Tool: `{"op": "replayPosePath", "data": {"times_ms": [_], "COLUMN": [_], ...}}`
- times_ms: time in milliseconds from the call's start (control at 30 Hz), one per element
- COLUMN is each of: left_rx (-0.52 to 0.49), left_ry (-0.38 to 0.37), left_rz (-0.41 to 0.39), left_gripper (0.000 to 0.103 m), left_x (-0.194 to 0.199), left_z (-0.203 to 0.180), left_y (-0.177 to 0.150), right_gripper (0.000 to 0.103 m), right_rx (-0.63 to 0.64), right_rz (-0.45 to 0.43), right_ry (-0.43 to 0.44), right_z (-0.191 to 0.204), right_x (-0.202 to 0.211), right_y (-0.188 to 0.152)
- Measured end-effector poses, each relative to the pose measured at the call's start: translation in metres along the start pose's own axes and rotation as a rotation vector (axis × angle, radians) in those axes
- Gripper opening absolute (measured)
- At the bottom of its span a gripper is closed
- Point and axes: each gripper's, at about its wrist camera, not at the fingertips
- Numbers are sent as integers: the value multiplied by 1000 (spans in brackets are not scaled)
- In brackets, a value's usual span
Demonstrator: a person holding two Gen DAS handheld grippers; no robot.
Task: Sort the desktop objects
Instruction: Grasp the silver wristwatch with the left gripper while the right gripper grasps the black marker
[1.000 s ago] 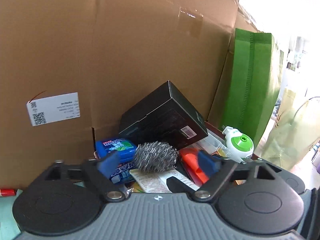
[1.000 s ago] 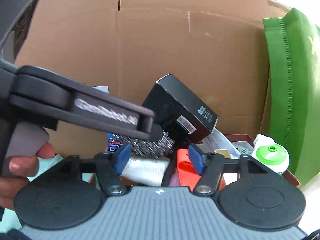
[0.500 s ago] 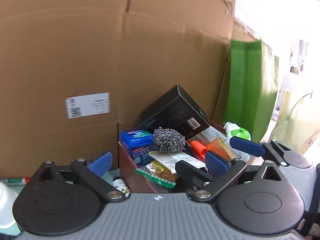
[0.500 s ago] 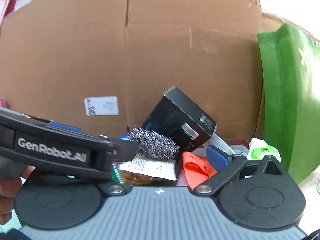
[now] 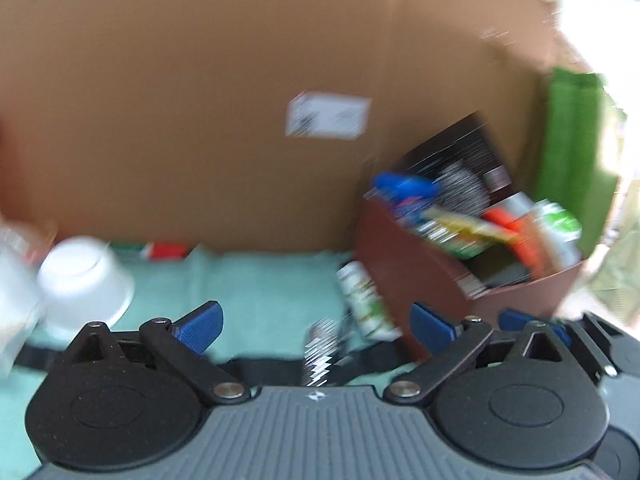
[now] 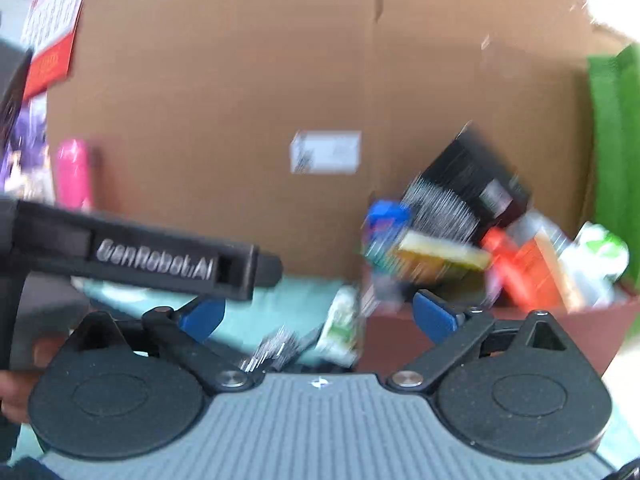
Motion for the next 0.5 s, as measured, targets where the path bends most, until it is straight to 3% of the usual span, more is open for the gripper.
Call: {"op": "replayPosePath", "data": {"times_ms": [100, 167, 267, 367, 433, 500], "left_rx": [51, 72, 75, 54, 26, -8], "left_ry": [24, 12, -14, -49, -66, -68], "left_rz": [58, 83, 121, 152, 166, 173], "left_gripper": [89, 72, 56, 55, 55, 55], "left_x": [-15, -23, -34, -44, -50, -57], "left_z": [20, 29, 35, 31, 24, 17], "left_y": [-9, -11, -11, -12, -12, -13], "right_gripper": [82, 74, 63, 51, 34, 24], "right_rx": [1, 11, 23, 14, 6, -21], "right_rz": [86, 138, 191, 230, 261, 266], "right_ry": [25, 31, 44, 46, 51, 63], "right_z": [14, 20, 30, 35, 34, 28], "right_x": [-21, -36, -54, -67, -75, -76], "right_y": [-12, -16, -17, -20, -22, -23]}}
Point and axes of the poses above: each gripper's, at about its wrist camera, not at the fingertips, and x roughly against the way its jaws point, z to its left, y to its top, and after that the axes turned 4 degrees about z, right-handed
